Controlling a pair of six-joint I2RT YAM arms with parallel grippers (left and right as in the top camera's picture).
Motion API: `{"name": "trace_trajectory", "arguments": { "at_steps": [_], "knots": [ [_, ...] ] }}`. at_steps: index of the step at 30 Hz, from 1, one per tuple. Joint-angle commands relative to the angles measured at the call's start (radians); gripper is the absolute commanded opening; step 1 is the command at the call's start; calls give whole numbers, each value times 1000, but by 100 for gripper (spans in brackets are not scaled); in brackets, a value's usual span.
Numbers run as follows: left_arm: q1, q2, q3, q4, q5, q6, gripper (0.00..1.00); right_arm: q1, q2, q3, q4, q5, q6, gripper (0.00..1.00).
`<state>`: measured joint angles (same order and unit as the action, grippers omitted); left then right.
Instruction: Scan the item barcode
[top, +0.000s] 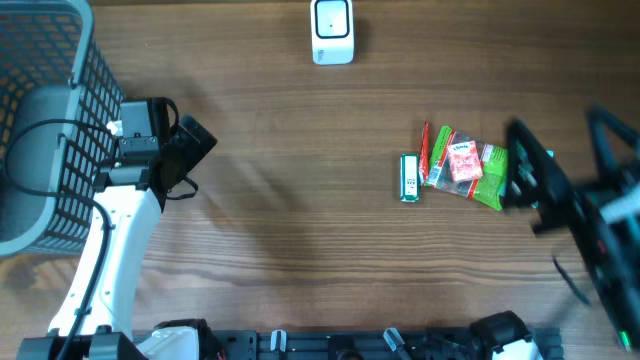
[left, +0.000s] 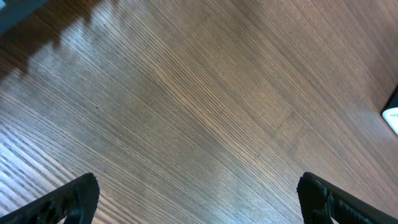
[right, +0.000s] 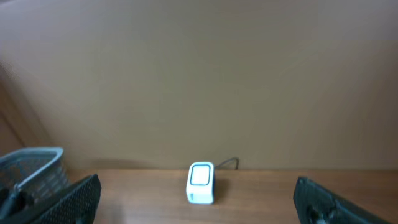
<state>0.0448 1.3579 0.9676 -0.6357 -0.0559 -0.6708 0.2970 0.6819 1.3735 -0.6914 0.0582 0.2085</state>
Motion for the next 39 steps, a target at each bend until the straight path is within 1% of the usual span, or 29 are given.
{"name": "trace_trajectory", "arguments": {
  "at_steps": [1,3,6,9,10,13,16,18,20,23,25,30,36,38,39],
  "knots": [
    [-3,3,1,2,-17,11,100,-37,-154,-91,-76,53,2,100],
    [-3,3,1,2,-17,11,100,-81,-245,-161,-111,44,18,100],
    [-3,3,1,2,-17,11,100,-165,-365,-293,-130,44,116,100],
    [-3,3,1,2,-17,11,100,-217,-452,-426,-55,45,133,100],
    [-3,3,1,2,-17,11,100,-228,-481,-481,-6,45,134,100],
    [-3,3,1,2,-17,11,100,-233,-563,-657,227,44,132,100],
    [-3,3,1,2,-17,11,100,-233,-639,-831,540,16,130,100],
    [-3,3,1,2,-17,11,100,-233,-679,-965,804,-6,111,100],
    [-3,3,1,2,-17,11,100,-233,-678,-1047,981,-27,77,100],
    [-3,3,1,2,-17,11,100,-233,-678,-1167,1204,-45,20,100],
    [-3,3,1,2,-17,11,100,-233,-678,-1236,1279,-61,-4,100],
    [-3,3,1,2,-17,11,100,-233,-678,-1361,1289,-60,-3,100],
    [-3,3,1,2,-17,11,100,-233,-679,-1369,1050,-61,-5,99],
    [-3,3,1,2,-17,11,100,-232,-679,-1369,914,-62,-21,100],
    [-3,3,1,2,-17,11,100,-230,-679,-1369,822,-81,-66,99]
  ]
}}
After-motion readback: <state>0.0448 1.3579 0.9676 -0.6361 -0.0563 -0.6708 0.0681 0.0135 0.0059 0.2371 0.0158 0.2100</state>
